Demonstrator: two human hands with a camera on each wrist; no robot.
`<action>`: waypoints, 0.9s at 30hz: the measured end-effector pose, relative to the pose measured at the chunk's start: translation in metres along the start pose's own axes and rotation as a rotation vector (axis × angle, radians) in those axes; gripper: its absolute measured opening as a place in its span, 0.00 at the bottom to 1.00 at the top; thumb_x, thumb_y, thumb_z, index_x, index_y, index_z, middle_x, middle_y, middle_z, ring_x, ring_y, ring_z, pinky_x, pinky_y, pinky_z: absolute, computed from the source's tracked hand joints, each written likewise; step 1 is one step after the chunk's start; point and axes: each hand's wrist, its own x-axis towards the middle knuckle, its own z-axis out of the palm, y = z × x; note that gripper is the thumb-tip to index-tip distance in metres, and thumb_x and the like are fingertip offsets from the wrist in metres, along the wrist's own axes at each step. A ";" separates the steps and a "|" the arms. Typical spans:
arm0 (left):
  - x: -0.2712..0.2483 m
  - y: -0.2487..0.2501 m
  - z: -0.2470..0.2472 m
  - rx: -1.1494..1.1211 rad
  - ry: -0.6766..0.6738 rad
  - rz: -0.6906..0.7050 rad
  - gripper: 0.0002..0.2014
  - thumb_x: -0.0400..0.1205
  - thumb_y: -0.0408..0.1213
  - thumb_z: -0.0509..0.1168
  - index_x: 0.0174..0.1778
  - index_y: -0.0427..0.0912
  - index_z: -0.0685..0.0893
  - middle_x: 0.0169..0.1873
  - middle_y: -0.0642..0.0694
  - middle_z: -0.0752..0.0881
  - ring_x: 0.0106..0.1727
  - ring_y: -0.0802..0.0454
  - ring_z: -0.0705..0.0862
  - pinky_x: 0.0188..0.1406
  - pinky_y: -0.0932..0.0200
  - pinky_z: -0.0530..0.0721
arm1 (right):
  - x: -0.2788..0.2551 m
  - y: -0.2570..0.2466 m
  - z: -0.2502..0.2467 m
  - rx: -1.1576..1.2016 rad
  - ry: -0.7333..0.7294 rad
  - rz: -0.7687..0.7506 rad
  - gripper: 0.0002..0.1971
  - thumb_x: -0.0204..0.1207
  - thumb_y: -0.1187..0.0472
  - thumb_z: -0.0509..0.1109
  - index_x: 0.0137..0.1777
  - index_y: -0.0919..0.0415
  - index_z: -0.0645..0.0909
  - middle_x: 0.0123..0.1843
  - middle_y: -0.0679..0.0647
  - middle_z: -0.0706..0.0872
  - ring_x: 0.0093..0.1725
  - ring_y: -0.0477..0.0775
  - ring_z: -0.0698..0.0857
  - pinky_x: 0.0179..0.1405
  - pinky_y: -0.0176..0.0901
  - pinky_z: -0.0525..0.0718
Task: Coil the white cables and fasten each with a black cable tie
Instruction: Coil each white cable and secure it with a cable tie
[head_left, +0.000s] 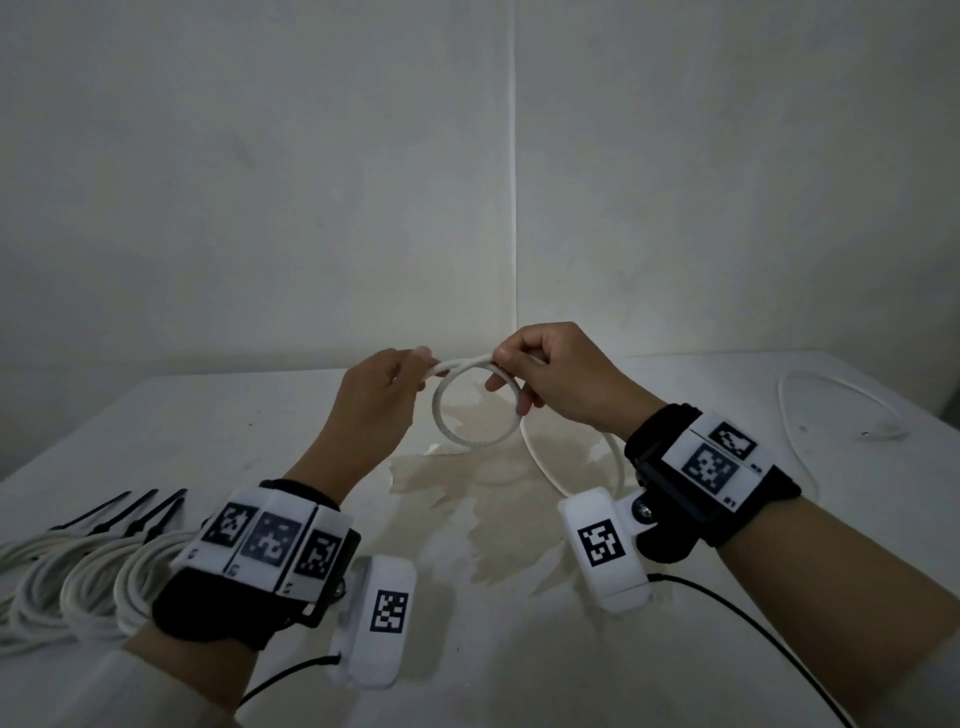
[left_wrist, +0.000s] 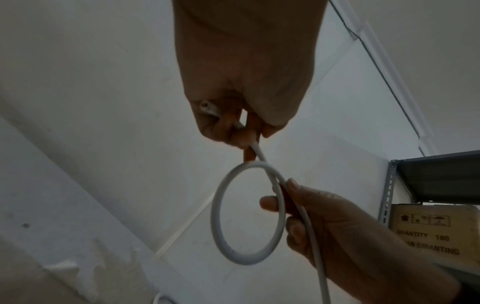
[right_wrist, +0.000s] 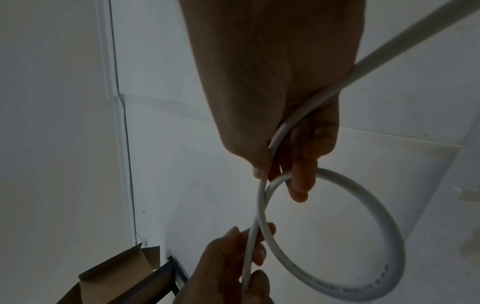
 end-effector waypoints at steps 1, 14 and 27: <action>0.000 0.000 -0.003 0.004 -0.032 -0.015 0.16 0.86 0.39 0.54 0.39 0.43 0.84 0.32 0.47 0.80 0.26 0.58 0.77 0.31 0.63 0.73 | 0.000 0.001 -0.002 0.008 -0.003 0.013 0.11 0.81 0.63 0.62 0.38 0.58 0.80 0.39 0.56 0.90 0.21 0.46 0.82 0.24 0.31 0.77; -0.008 0.001 -0.003 -0.432 -0.261 -0.202 0.06 0.73 0.28 0.71 0.33 0.39 0.80 0.39 0.48 0.89 0.39 0.52 0.88 0.46 0.50 0.88 | -0.003 0.005 -0.002 0.054 -0.007 0.067 0.09 0.81 0.62 0.61 0.41 0.61 0.78 0.37 0.55 0.89 0.24 0.48 0.86 0.27 0.35 0.82; -0.010 -0.002 0.009 -0.003 -0.086 0.059 0.06 0.71 0.36 0.76 0.35 0.46 0.84 0.22 0.54 0.82 0.21 0.62 0.80 0.25 0.74 0.78 | -0.009 -0.012 -0.007 -0.014 -0.164 0.128 0.09 0.84 0.59 0.58 0.42 0.60 0.74 0.36 0.55 0.88 0.13 0.46 0.71 0.16 0.32 0.69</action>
